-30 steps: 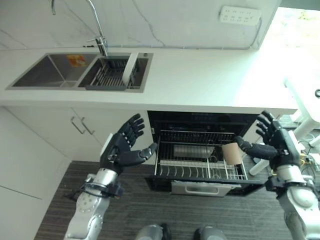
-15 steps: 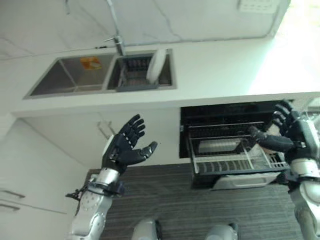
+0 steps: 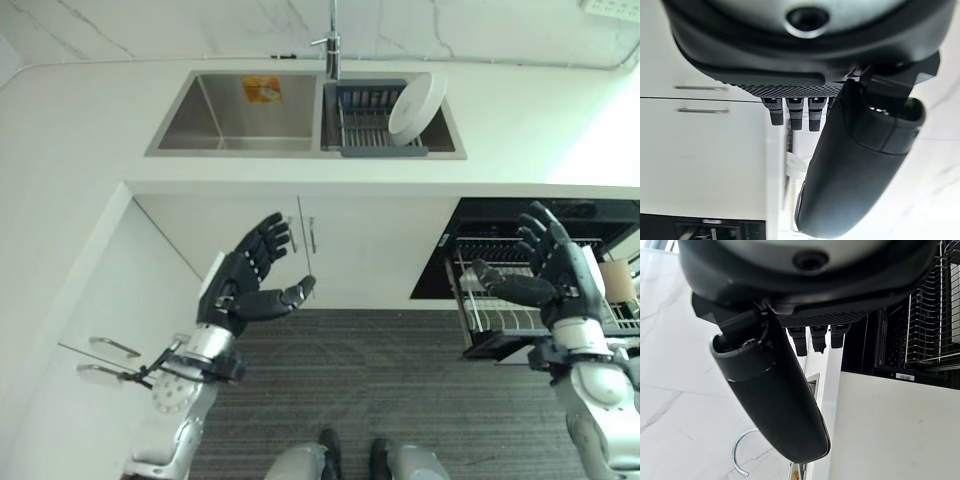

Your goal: Place the dishes in the dishwasher.

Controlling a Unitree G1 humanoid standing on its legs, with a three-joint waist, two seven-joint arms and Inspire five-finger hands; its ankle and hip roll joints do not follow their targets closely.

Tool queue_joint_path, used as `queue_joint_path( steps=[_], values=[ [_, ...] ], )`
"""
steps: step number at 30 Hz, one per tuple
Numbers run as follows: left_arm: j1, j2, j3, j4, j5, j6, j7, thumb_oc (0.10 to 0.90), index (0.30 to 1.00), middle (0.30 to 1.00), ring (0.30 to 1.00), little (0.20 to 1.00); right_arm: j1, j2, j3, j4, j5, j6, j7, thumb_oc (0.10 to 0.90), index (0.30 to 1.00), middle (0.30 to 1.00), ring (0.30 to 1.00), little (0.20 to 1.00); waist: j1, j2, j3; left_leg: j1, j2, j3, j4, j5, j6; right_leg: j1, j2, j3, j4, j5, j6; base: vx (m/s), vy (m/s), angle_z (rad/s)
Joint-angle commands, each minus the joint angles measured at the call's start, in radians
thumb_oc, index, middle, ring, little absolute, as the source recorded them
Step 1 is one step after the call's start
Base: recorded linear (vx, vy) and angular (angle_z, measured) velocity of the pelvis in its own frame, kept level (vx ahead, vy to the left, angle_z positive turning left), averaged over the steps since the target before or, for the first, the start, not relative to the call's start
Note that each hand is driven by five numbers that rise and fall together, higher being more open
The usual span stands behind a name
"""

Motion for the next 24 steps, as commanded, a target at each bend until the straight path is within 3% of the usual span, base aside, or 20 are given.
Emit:
queue_joint_path(
  steps=[1,6,8,9,11,13,14,15,19,24],
  values=[
    [-0.077,0.007,-0.004,-0.107,-0.007,-0.137,0.044,0.800,0.900,0.900,0.900,0.900,-0.112,-0.047,-0.061,-0.034,-0.004,-0.135,-0.044,0.800,0.900,0.900,0.900,0.900,-0.013,0.009,-0.107,0.055,0.083,-0.009,0.021,-0.119,-0.085,0.040,0.031,-0.002,-0.060,-0.010,0.046,0.11,-0.134,-0.03],
    [-0.089,0.001,-0.007,-0.112,0.001,-0.138,0.056,0.800,0.900,0.900,0.900,0.900,-0.117,-0.051,-0.065,-0.038,0.016,-0.158,-0.043,0.800,0.900,0.900,0.900,0.900,-0.018,0.000,-0.105,0.073,0.099,-0.002,0.021,-0.075,-0.111,0.048,0.040,0.011,-0.060,-0.014,0.026,0.09,-0.132,0.01],
    [-0.091,-0.001,-0.009,-0.122,-0.006,-0.157,0.056,0.800,0.900,0.900,0.900,0.900,-0.123,-0.065,-0.063,-0.040,0.031,-0.162,-0.033,0.800,0.900,0.900,0.900,0.900,-0.006,-0.035,-0.088,0.083,0.094,0.017,0.021,0.022,-0.132,0.060,0.014,0.020,-0.060,-0.009,0.009,0.11,-0.197,-0.12],
    [-0.097,-0.017,-0.007,-0.129,-0.018,-0.179,0.044,0.800,0.900,0.900,0.900,0.900,-0.131,-0.067,-0.052,-0.045,0.020,-0.161,-0.029,0.800,0.900,0.900,0.900,0.900,0.000,-0.051,-0.064,0.036,0.114,0.049,0.077,0.099,-0.138,0.079,0.015,0.024,-0.060,-0.010,-0.009,0.11,-0.169,-0.25],
    [-0.101,-0.022,-0.001,-0.126,-0.032,-0.193,0.038,0.800,0.900,0.900,0.900,0.900,-0.138,-0.057,-0.041,-0.041,0.002,-0.165,-0.034,0.800,0.900,0.900,0.900,0.900,-0.001,-0.037,-0.058,0.023,0.124,0.075,0.021,0.086,-0.128,0.092,0.031,0.031,-0.060,-0.018,-0.003,0.11,-0.040,-0.26],
    [-0.091,-0.023,0.007,-0.131,-0.038,-0.218,0.052,0.800,0.900,0.900,0.900,0.900,-0.150,-0.040,-0.017,-0.043,-0.021,-0.172,-0.043,0.800,0.900,0.900,0.900,0.900,-0.001,0.011,-0.057,-0.040,0.149,0.066,0.021,0.040,-0.126,0.111,0.078,0.054,-0.060,-0.033,0.012,0.16,0.073,0.00],
    [-0.088,-0.023,0.009,-0.132,-0.037,-0.219,0.056,0.800,0.900,0.900,0.900,0.900,-0.150,-0.037,-0.014,-0.044,-0.025,-0.172,-0.041,0.800,0.900,0.900,0.900,0.900,0.001,0.017,-0.060,-0.051,0.152,0.061,0.021,0.039,-0.128,0.114,0.085,0.059,-0.060,-0.035,0.014,0.24,0.100,-0.12],
    [-0.072,-0.020,0.014,-0.134,-0.030,-0.229,0.075,0.800,0.900,0.900,0.900,0.900,-0.140,-0.030,-0.003,-0.049,-0.033,-0.184,-0.031,0.800,0.900,0.900,0.900,0.900,0.007,0.040,-0.068,-0.112,0.169,0.029,0.021,0.052,-0.138,0.135,0.111,0.086,-0.060,-0.052,0.017,0.25,0.091,-0.36],
    [-0.052,-0.015,0.019,-0.128,-0.021,-0.238,0.103,0.800,0.900,0.900,0.900,0.900,-0.111,-0.042,-0.013,-0.039,-0.002,-0.172,-0.001,0.800,0.900,0.900,0.900,0.900,0.007,0.066,-0.076,-0.200,0.208,-0.013,0.021,0.136,-0.173,0.178,0.152,0.138,-0.060,-0.092,0.000,0.30,0.137,-0.51],
    [-0.029,-0.016,0.031,-0.139,-0.015,-0.247,0.114,0.800,0.900,0.900,0.900,0.900,-0.080,-0.077,-0.039,-0.052,0.017,-0.173,0.056,0.800,0.900,0.900,0.900,0.900,-0.007,0.074,-0.079,-0.173,0.224,0.010,0.021,0.117,-0.167,0.197,0.139,0.142,-0.060,-0.093,0.009,0.24,0.177,-0.43]
  ],
)
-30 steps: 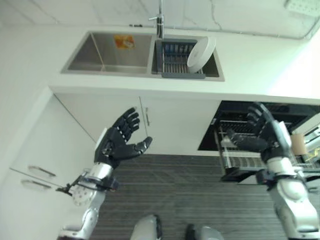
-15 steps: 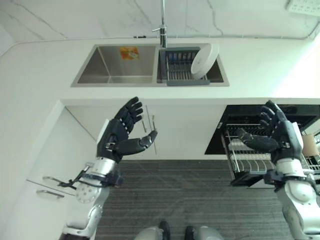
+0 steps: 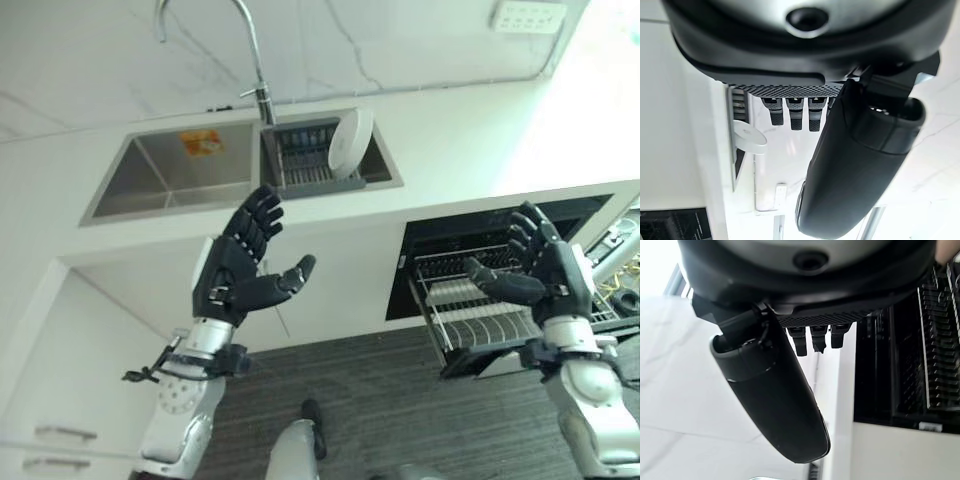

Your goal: Place the dishes in the dishwasher.

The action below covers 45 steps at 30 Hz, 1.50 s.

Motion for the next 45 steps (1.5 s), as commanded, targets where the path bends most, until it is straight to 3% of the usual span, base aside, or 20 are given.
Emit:
queue_joint_path(
  steps=[1,2,6,9,11,12,13,14,16,18,20,21,24,32,45],
  values=[
    [-0.026,0.013,0.058,-0.117,-0.006,-0.126,0.028,0.800,0.900,0.900,0.900,0.900,-0.082,-0.024,-0.078,-0.103,0.036,-0.127,0.039,0.800,0.900,0.900,0.900,0.900,0.014,-0.008,-0.063,0.077,0.010,0.030,-0.067,-0.014,-0.030,0.004,-0.019,-0.085,-0.019,0.001,0.086,0.34,0.299,-0.36],
    [-0.033,0.020,0.060,-0.113,-0.008,-0.132,0.026,0.800,0.900,0.900,0.900,0.900,-0.085,-0.025,-0.086,-0.109,0.052,-0.136,0.035,0.800,0.900,0.900,0.900,0.900,0.017,-0.016,-0.073,0.096,-0.004,0.045,-0.067,-0.047,-0.011,0.007,-0.050,-0.093,-0.019,0.006,0.106,0.33,0.305,-0.26],
    [-0.053,0.027,0.062,-0.105,-0.004,-0.138,0.012,0.800,0.900,0.900,0.900,0.900,-0.110,-0.006,-0.080,-0.106,0.045,-0.146,0.028,0.800,0.900,0.900,0.900,0.900,0.033,-0.028,-0.099,0.113,-0.044,0.052,-0.067,-0.093,0.028,0.009,-0.105,-0.118,-0.019,0.024,0.143,0.21,0.214,-0.01],
    [-0.068,0.041,0.064,-0.117,-0.006,-0.145,-0.016,0.800,0.900,0.900,0.900,0.900,-0.128,0.009,-0.078,-0.112,0.036,-0.150,-0.014,0.800,0.900,0.900,0.900,0.900,0.047,-0.046,-0.125,0.132,-0.091,0.029,-0.067,-0.130,0.061,0.003,-0.167,-0.144,-0.019,0.101,0.193,0.17,0.156,0.17],
    [-0.073,0.043,0.067,-0.125,0.001,-0.147,-0.024,0.800,0.900,0.900,0.900,0.900,-0.136,0.017,-0.078,-0.115,0.031,-0.150,-0.025,0.800,0.900,0.900,0.900,0.900,0.053,-0.048,-0.131,0.135,-0.100,0.020,-0.067,-0.136,0.068,0.012,-0.186,-0.160,-0.019,0.131,0.205,0.12,0.124,0.13],
    [-0.090,0.052,0.066,-0.154,0.038,-0.154,-0.034,0.800,0.900,0.900,0.900,0.900,-0.154,0.041,-0.074,-0.124,-0.001,-0.169,-0.055,0.800,0.900,0.900,0.900,0.900,0.065,-0.041,-0.140,0.146,-0.118,-0.011,-0.067,-0.150,0.082,0.034,-0.222,-0.191,0.009,0.255,0.225,0.16,0.203,0.00],
    [-0.098,0.054,0.066,-0.167,0.052,-0.153,-0.042,0.800,0.900,0.900,0.900,0.900,-0.158,0.050,-0.067,-0.129,-0.010,-0.174,-0.056,0.800,0.900,0.900,0.900,0.900,0.061,-0.029,-0.133,0.162,-0.121,-0.032,-0.067,-0.157,0.088,-0.007,-0.233,-0.192,0.102,0.306,0.227,0.16,0.242,0.15],
    [-0.107,0.054,0.067,-0.174,0.073,-0.148,-0.042,0.800,0.900,0.900,0.900,0.900,-0.165,0.056,-0.059,-0.131,-0.009,-0.176,-0.052,0.800,0.900,0.900,0.900,0.900,0.053,-0.019,-0.124,0.175,-0.117,-0.038,-0.067,-0.163,0.089,-0.078,-0.235,-0.191,0.174,0.310,0.218,0.05,0.133,0.19],
    [-0.129,0.067,0.074,-0.185,0.088,-0.135,-0.042,0.800,0.900,0.900,0.900,0.900,-0.170,0.059,-0.052,-0.128,0.015,-0.184,-0.044,0.800,0.900,0.900,0.900,0.900,0.054,-0.018,-0.114,0.183,-0.112,-0.036,-0.067,-0.159,0.077,-0.145,-0.219,-0.231,0.142,0.262,0.192,0.07,-0.017,0.31],
    [-0.150,0.083,0.083,-0.189,0.053,-0.114,-0.050,0.800,0.900,0.900,0.900,0.900,-0.172,0.055,-0.063,-0.133,0.036,-0.197,-0.050,0.800,0.900,0.900,0.900,0.900,0.046,-0.031,-0.102,0.195,-0.111,-0.038,-0.067,-0.155,0.057,-0.159,-0.181,-0.282,-0.019,0.255,0.185,0.11,-0.178,0.14],
    [-0.160,0.084,0.084,-0.187,0.052,-0.104,-0.050,0.800,0.900,0.900,0.900,0.900,-0.171,0.054,-0.073,-0.130,0.088,-0.241,-0.040,0.800,0.900,0.900,0.900,0.900,0.030,-0.057,-0.084,0.218,-0.127,-0.025,-0.067,-0.168,0.049,-0.239,-0.205,-0.283,-0.019,0.234,0.185,0.10,-0.205,0.02],
    [-0.164,0.072,0.066,-0.182,0.086,-0.100,-0.035,0.800,0.900,0.900,0.900,0.900,-0.170,0.059,-0.072,-0.126,0.102,-0.246,-0.021,0.800,0.900,0.900,0.900,0.900,0.014,-0.069,-0.082,0.233,-0.138,-0.025,-0.067,-0.185,0.055,-0.267,-0.213,-0.248,-0.019,0.270,0.190,0.11,-0.169,0.24],
    [-0.160,0.063,0.048,-0.181,0.090,-0.072,-0.011,0.800,0.900,0.900,0.900,0.900,-0.168,0.043,-0.076,-0.135,0.161,-0.236,-0.034,0.800,0.900,0.900,0.900,0.900,0.017,-0.077,-0.100,0.247,-0.140,-0.019,-0.067,-0.196,0.054,-0.265,-0.216,-0.261,-0.019,0.211,0.181,0.10,-0.214,0.24],
    [-0.189,0.037,0.008,-0.156,0.069,-0.040,0.006,0.800,0.900,0.900,0.900,0.900,-0.241,0.064,-0.050,-0.103,0.158,-0.226,-0.069,0.800,0.900,0.900,0.900,0.900,0.024,-0.074,-0.134,0.234,-0.122,0.004,-0.067,-0.201,0.050,-0.227,-0.178,-0.260,-0.019,0.136,0.147,0.04,-0.135,0.03],
    [-0.223,0.040,-0.072,-0.084,0.069,-0.052,0.034,0.800,0.900,0.900,0.900,0.900,-0.363,0.027,0.005,0.059,0.294,-0.175,-0.067,0.800,0.900,0.900,0.900,0.900,0.047,-0.070,-0.153,0.242,-0.094,0.008,-0.067,-0.200,0.033,-0.209,-0.144,-0.246,-0.019,0.105,0.128,0.02,-0.051,-0.10]
  ],
)
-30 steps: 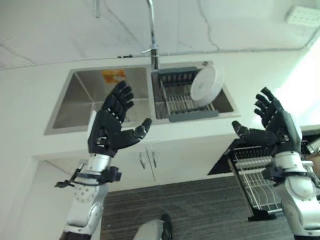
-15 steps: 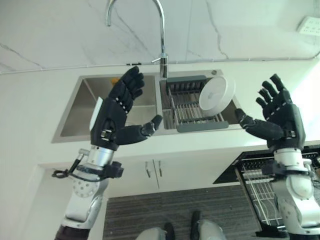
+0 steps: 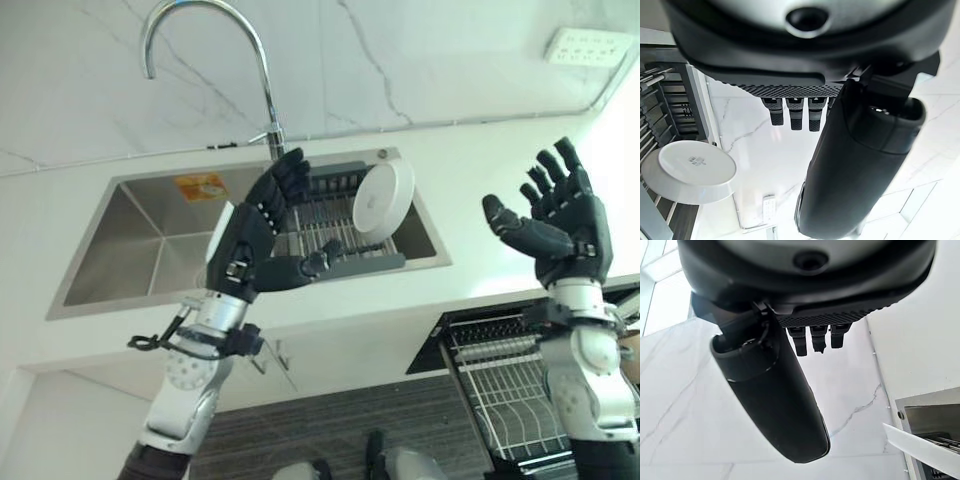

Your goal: Place the dishes in the dishwasher.

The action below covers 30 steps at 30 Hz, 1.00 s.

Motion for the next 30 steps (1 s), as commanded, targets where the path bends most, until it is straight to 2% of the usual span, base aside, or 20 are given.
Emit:
queue_joint_path(
  steps=[1,15,30],
  values=[
    [-0.089,0.003,-0.019,-0.043,-0.006,-0.089,0.027,0.800,0.900,0.900,0.900,0.900,-0.124,-0.041,-0.013,0.000,0.028,-0.078,0.009,0.800,0.900,0.900,0.900,0.900,0.022,-0.008,-0.089,-0.011,0.036,-0.016,-0.028,-0.033,-0.051,0.096,-0.034,0.011,0.015,-0.174,0.115,0.02,-0.017,0.07],
    [-0.180,0.025,-0.091,0.038,-0.038,-0.082,0.037,0.800,0.900,0.900,0.900,0.900,-0.371,-0.104,0.058,0.318,0.198,0.077,0.002,0.800,0.900,0.900,0.900,0.900,0.071,-0.013,-0.117,0.001,0.010,-0.071,-0.028,-0.039,-0.057,0.131,-0.043,-0.015,0.015,-0.191,0.107,0.02,0.020,0.13],
    [-0.243,0.055,-0.139,0.091,-0.066,-0.093,0.070,0.800,0.900,0.900,0.900,0.900,-0.519,-0.198,0.114,0.639,0.248,0.177,-0.003,0.800,0.900,0.900,0.900,0.900,0.097,-0.013,-0.121,0.008,-0.006,-0.084,-0.028,-0.040,-0.059,0.146,-0.057,-0.035,0.015,-0.192,0.112,-0.02,0.030,0.05]
  ],
)
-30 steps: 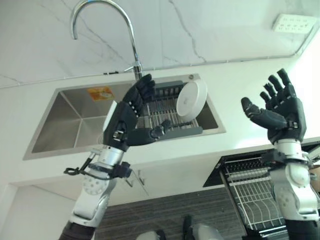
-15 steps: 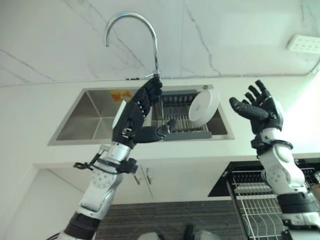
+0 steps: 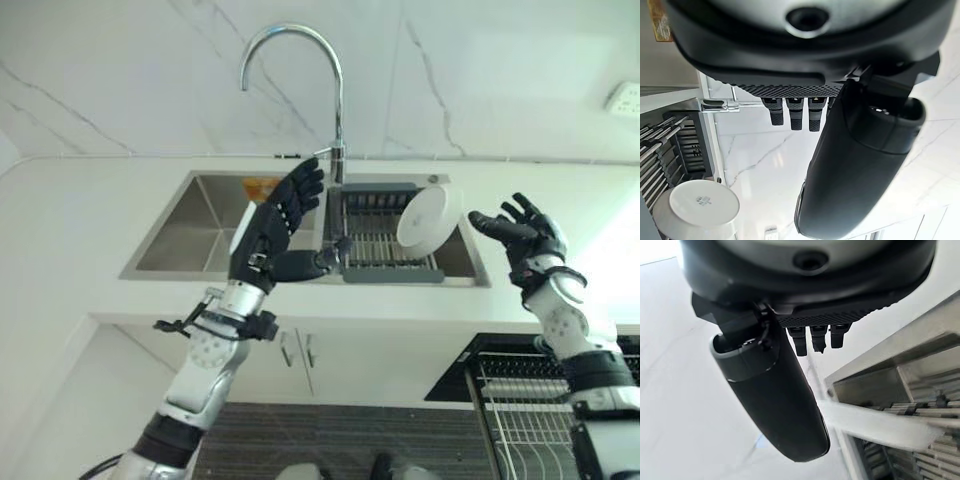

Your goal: Place the dishes in the dishwasher.

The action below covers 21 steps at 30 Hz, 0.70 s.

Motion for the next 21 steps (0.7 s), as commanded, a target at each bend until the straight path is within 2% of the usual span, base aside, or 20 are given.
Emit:
queue_joint_path(
  steps=[1,14,21],
  values=[
    [-0.104,0.035,-0.023,-0.070,-0.022,-0.093,0.018,0.800,0.900,0.900,0.900,0.900,-0.136,-0.081,-0.001,0.005,0.037,-0.059,0.025,0.800,0.900,0.900,0.900,0.900,0.016,-0.013,-0.076,0.030,0.020,-0.004,-0.061,-0.041,-0.068,0.112,-0.023,0.035,0.014,-0.191,0.112,0.00,0.000,0.00],
    [-0.138,0.052,-0.036,-0.049,-0.046,-0.092,0.024,0.800,0.900,0.900,0.900,0.900,-0.217,-0.102,0.055,0.109,0.046,-0.029,0.087,0.800,0.900,0.900,0.900,0.900,0.030,-0.013,-0.073,0.030,0.013,-0.005,-0.061,-0.038,-0.070,0.119,-0.035,0.016,0.014,-0.190,0.115,-0.01,0.015,0.02],
    [-0.140,0.056,-0.038,-0.043,-0.055,-0.097,0.021,0.800,0.900,0.900,0.900,0.900,-0.256,-0.114,0.062,0.120,0.056,-0.044,0.082,0.800,0.900,0.900,0.900,0.900,0.040,-0.015,-0.072,0.029,0.007,-0.009,-0.061,-0.037,-0.070,0.124,-0.041,0.003,0.014,-0.191,0.115,-0.01,0.021,0.04]
  ],
)
